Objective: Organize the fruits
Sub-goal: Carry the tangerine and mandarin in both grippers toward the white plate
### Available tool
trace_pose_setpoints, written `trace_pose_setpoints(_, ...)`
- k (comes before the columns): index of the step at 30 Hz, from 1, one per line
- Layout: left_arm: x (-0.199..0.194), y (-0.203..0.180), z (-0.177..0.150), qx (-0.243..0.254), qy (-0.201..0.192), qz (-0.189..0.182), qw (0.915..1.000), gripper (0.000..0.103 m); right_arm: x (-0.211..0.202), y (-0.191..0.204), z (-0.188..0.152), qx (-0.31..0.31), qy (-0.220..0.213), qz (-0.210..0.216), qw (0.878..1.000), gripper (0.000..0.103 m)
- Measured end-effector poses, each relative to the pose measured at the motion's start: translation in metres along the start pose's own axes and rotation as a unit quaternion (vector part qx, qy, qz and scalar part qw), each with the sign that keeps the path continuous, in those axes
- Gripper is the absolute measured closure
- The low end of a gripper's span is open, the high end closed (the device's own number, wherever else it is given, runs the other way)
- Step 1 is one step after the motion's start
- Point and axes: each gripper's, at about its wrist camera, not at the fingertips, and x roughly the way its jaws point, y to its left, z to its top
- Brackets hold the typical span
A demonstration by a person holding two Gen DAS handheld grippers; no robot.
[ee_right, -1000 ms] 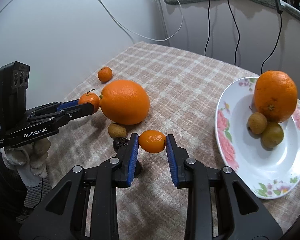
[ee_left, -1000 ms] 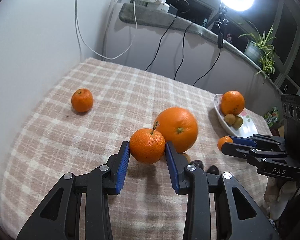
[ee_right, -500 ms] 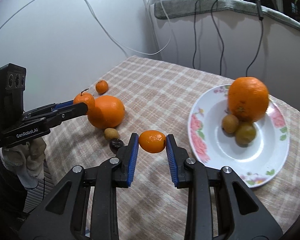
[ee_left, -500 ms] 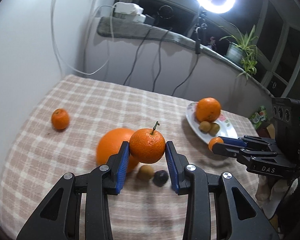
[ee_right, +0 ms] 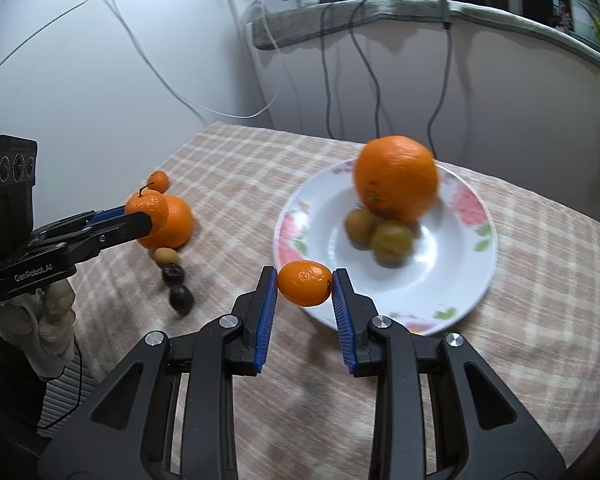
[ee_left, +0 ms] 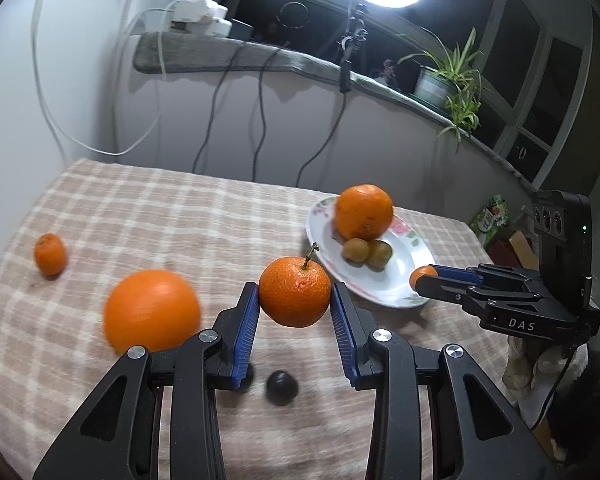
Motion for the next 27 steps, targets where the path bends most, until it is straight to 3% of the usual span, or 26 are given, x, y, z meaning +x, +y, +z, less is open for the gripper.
trace_pose_setpoints(15,0.035,-0.038,0.003,0.024,0.026,-0.029,0.999,0.068,-0.006,-0.044,-0.007,0.023,-0.001,-0.04,0.999,0.074)
trace_pose_setpoints(27,0.057,-0.055,0.004,0.038,0.044,-0.033,0.9978,0.068,-0.002,-0.061,-0.009,0.037,-0.002,-0.046,0.998,0.074)
